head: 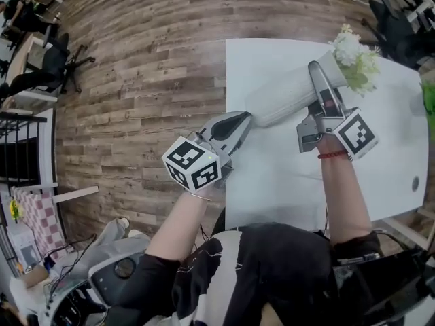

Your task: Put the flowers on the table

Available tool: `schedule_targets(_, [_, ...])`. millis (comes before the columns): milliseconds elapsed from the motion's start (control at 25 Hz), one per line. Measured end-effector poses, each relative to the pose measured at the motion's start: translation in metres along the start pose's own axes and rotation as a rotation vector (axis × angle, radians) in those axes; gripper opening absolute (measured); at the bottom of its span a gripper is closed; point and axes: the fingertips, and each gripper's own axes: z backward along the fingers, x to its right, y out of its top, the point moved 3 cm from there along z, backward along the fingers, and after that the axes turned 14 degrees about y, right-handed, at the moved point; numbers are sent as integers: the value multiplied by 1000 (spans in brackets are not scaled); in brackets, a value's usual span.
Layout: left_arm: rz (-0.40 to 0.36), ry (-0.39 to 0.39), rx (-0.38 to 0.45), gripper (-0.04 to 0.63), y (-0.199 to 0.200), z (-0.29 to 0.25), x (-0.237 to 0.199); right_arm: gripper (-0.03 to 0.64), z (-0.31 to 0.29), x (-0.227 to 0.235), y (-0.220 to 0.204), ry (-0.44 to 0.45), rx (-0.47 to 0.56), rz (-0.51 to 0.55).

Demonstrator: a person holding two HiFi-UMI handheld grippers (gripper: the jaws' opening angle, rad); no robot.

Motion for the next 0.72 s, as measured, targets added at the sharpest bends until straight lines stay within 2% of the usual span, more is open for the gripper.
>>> schedule_targets(320, [-48, -56, -61, 15, 1, -27, -26, 337, -54, 18, -6, -61, -3, 112])
schedule_targets(520, [-61, -109, -55, 15, 11, -28, -32, 337, -88, 24, 3, -79, -19, 234])
schedule_targets(720, [-55, -129, -75, 15, 5, -24, -48, 339, -114, 22, 1, -82, -57, 379])
